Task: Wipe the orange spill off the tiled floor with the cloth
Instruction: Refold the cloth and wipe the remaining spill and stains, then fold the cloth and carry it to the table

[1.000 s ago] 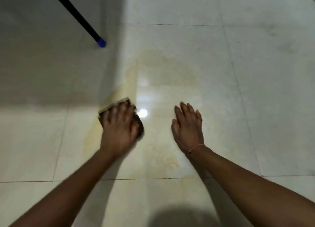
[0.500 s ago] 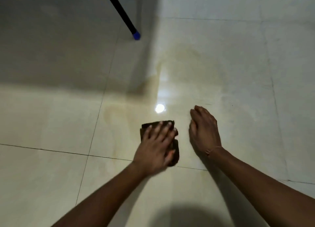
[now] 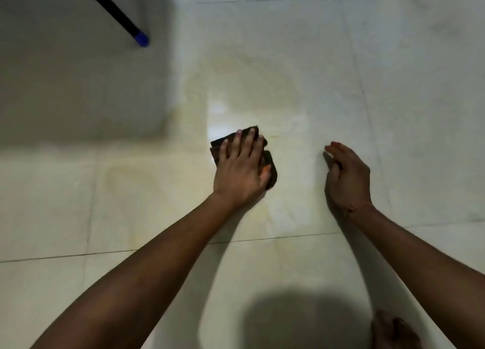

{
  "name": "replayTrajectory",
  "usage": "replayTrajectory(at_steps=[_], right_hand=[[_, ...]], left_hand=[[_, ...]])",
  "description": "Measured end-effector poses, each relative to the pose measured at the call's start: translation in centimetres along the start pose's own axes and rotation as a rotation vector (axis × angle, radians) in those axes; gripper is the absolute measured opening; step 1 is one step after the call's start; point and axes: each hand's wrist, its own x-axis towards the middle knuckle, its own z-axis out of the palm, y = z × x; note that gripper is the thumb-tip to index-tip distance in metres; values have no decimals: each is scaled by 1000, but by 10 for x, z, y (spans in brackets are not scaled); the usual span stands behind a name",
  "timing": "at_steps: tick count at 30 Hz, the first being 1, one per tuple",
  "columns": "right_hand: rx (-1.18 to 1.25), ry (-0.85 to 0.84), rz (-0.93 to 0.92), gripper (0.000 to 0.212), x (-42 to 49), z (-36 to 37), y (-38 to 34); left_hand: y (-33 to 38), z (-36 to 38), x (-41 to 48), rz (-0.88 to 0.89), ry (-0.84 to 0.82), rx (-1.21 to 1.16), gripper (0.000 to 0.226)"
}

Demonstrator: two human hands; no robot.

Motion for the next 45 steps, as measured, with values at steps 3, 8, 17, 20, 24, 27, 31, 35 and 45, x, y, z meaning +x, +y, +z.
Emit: replayTrajectory(at_steps=[3, 8, 17, 20, 24, 27, 31, 35, 45], right_hand=[[26, 141, 101, 40, 9, -27, 19], [10, 298, 180, 41, -16, -75, 49], [17, 466, 424, 36, -52, -128, 123], [0, 476, 463, 33, -58, -137, 143], [19, 480, 472, 32, -47, -144, 148], [72, 429, 508, 32, -41, -148, 137], [104, 198, 526, 31, -53, -147, 101], [167, -154, 628, 35, -80, -166, 43], [369, -719, 715, 29, -95, -385, -198]], left_hand=[[84, 13, -13, 257, -87, -56, 67], [123, 30, 0, 561, -121, 39, 67], [229, 47, 8, 840, -222, 39, 70], [238, 50, 29, 859, -176, 53, 70], [276, 46, 42, 734, -216, -22, 95], [253, 37, 39, 686, -293, 0, 121], [229, 4, 17, 475, -400, 63, 94], [244, -47, -18, 80, -678, -221, 54], [215, -405, -125, -654, -776, -1144, 30]])
